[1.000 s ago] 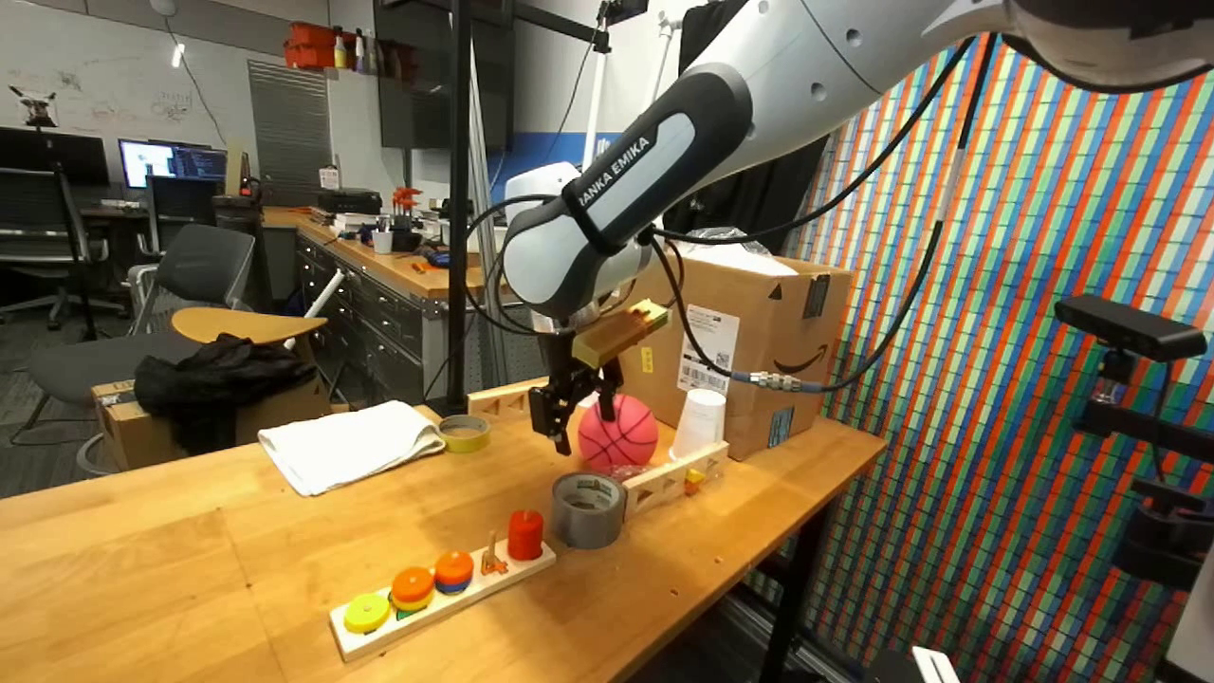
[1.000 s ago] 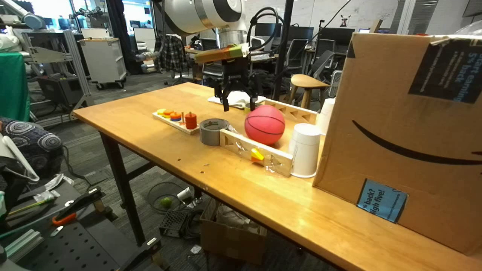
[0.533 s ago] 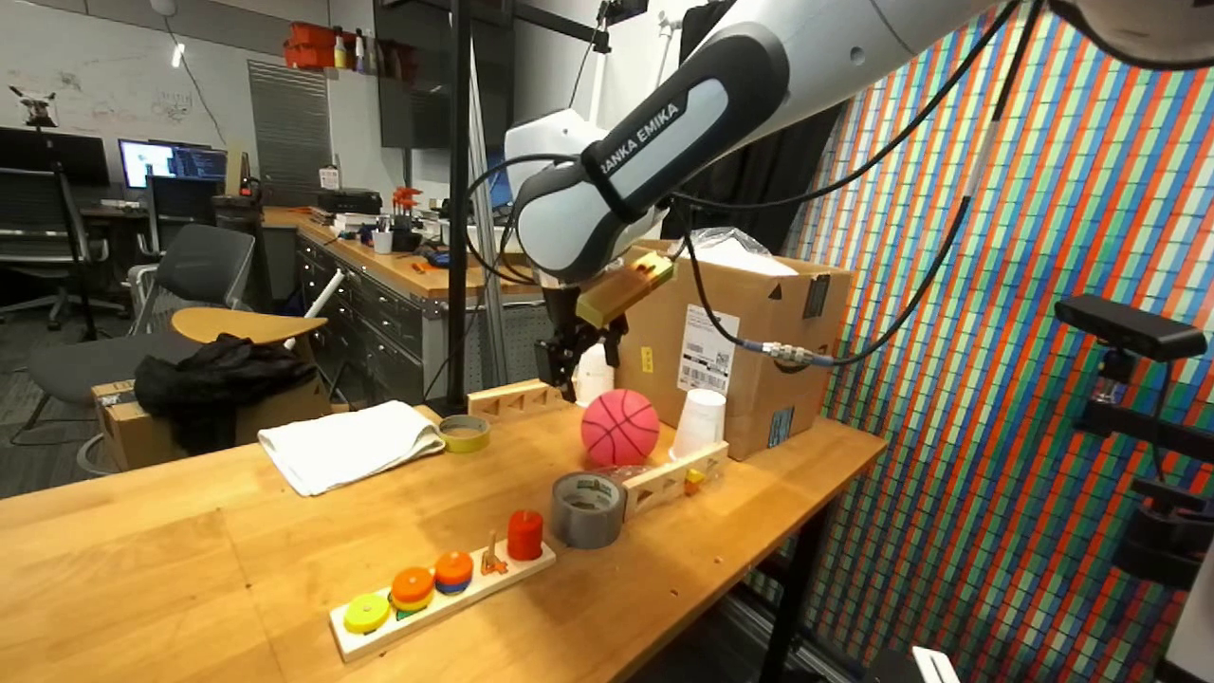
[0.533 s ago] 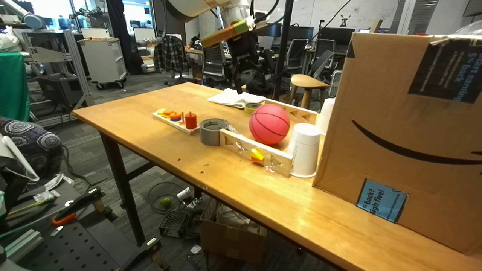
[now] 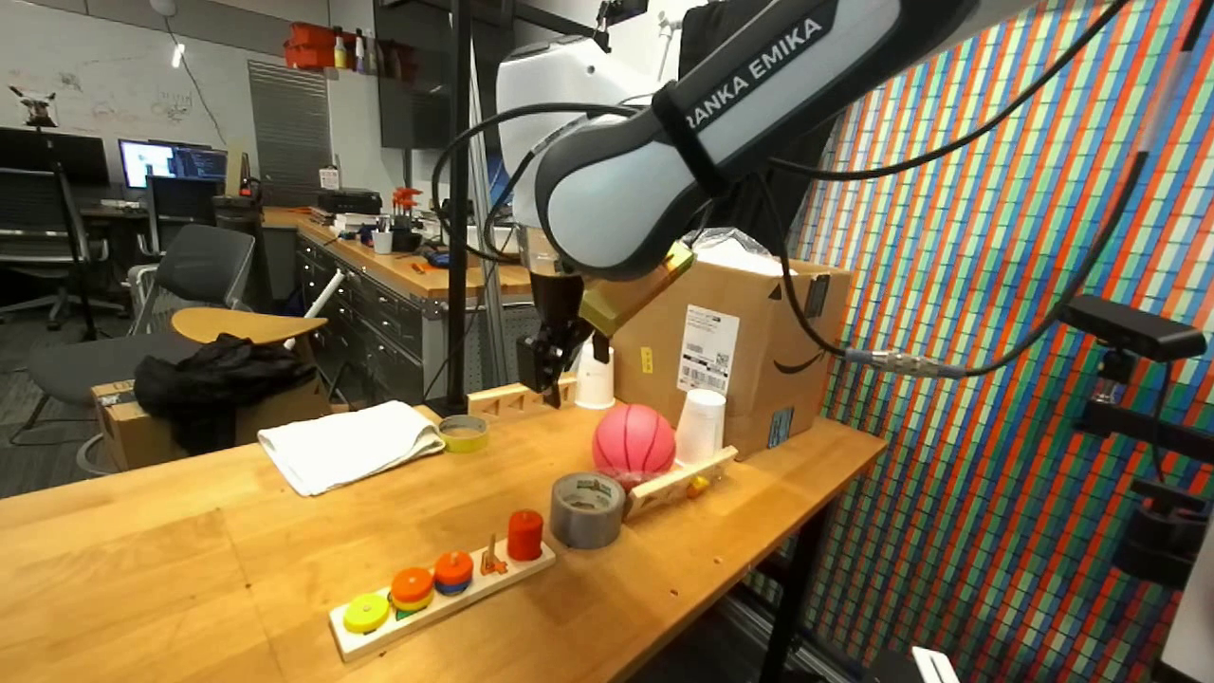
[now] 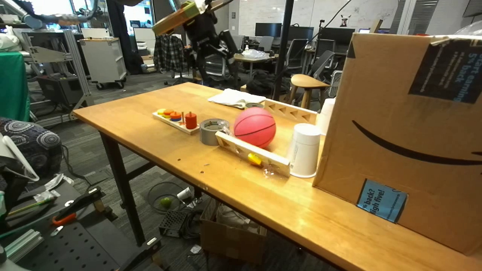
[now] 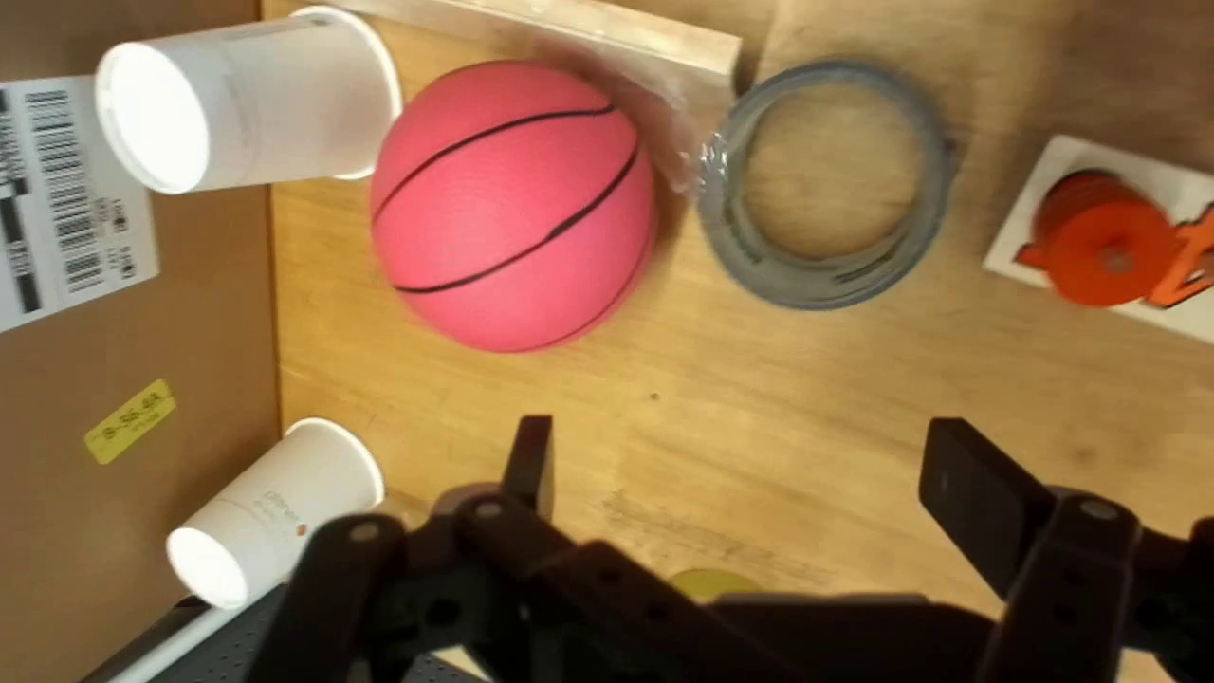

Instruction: Push the basketball between the two cups

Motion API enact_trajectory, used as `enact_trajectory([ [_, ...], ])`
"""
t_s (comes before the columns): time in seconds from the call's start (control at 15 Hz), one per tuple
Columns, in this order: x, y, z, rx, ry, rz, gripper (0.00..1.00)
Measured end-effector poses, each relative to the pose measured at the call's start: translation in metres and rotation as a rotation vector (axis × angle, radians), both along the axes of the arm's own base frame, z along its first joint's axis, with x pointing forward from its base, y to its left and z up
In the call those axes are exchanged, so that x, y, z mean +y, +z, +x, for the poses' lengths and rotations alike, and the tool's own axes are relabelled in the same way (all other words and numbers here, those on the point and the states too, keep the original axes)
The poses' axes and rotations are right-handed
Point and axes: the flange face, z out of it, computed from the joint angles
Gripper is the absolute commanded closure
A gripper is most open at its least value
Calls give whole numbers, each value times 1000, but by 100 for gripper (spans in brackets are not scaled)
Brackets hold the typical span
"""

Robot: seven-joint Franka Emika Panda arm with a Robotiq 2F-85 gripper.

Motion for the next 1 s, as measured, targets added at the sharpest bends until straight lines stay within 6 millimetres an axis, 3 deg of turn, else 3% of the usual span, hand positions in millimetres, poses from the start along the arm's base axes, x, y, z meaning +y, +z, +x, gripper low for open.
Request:
enact_trajectory([
  [0.27, 52, -44, -48, 73, 64, 46, 0],
  [0.47, 73, -66, -70, 120, 85, 47, 0],
  [0.73, 80, -80, -84, 155, 96, 43, 0],
  [1.0, 75, -87, -89, 184, 78, 21, 0],
])
